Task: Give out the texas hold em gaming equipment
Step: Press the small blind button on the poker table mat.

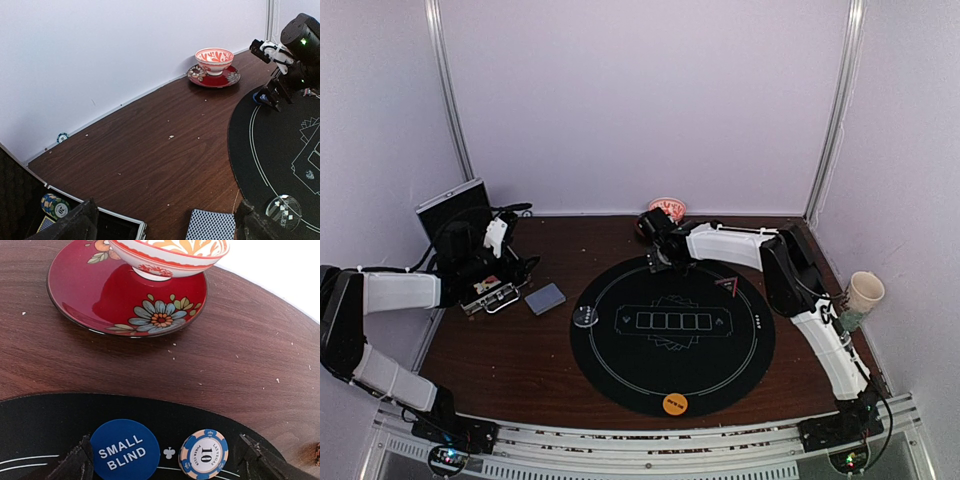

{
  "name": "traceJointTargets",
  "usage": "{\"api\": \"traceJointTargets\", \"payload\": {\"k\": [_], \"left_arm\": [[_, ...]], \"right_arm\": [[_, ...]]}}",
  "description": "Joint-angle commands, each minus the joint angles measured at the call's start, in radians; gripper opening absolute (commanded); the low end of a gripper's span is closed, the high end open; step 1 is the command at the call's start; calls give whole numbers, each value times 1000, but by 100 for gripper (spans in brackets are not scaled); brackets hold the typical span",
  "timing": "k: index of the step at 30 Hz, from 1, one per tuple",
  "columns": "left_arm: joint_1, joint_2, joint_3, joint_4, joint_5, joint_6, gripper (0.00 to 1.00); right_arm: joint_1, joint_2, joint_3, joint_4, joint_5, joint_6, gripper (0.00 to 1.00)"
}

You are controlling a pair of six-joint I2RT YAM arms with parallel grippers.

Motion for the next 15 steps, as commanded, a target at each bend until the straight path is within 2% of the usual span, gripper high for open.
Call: {"api": "traceJointTargets", "payload": {"k": [1, 15], "left_arm": [[-1, 13, 26, 33, 0, 9, 98], [-1, 11, 26, 32, 0, 9, 98]], "right_arm": [[5, 20, 22, -21, -24, -15, 100], [17, 9, 12, -28, 7, -19, 100]]}}
